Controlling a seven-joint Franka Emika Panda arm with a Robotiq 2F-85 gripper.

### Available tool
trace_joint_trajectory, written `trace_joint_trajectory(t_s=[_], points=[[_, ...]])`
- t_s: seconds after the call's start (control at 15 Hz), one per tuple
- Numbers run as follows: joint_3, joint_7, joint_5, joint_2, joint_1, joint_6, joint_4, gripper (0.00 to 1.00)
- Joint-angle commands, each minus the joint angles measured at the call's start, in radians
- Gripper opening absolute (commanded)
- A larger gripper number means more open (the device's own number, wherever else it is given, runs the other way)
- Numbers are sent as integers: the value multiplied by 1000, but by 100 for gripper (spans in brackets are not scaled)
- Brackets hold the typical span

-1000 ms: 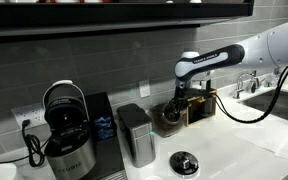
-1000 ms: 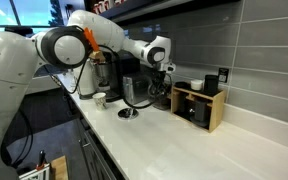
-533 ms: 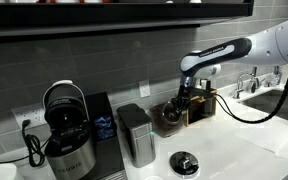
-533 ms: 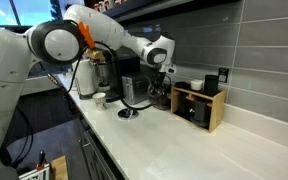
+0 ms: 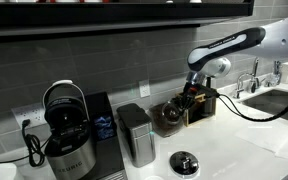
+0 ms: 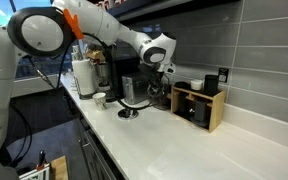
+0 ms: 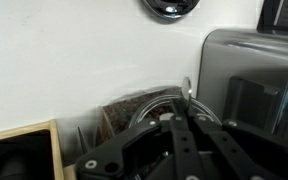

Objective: Use the spoon to put some contents of the jar in the cup

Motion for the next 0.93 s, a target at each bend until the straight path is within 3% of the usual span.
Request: trace_joint_trajectory(t_s=[0.0,0.07,0.13,0.87], points=[[23,-125,106,-93,-40,39,-133,1],[17,-139,117,-109,-40,45,-154,1],[3,-85,70,-44,-18,8,-60,4],[3,-135,113,-89,-34,11,-111,1]])
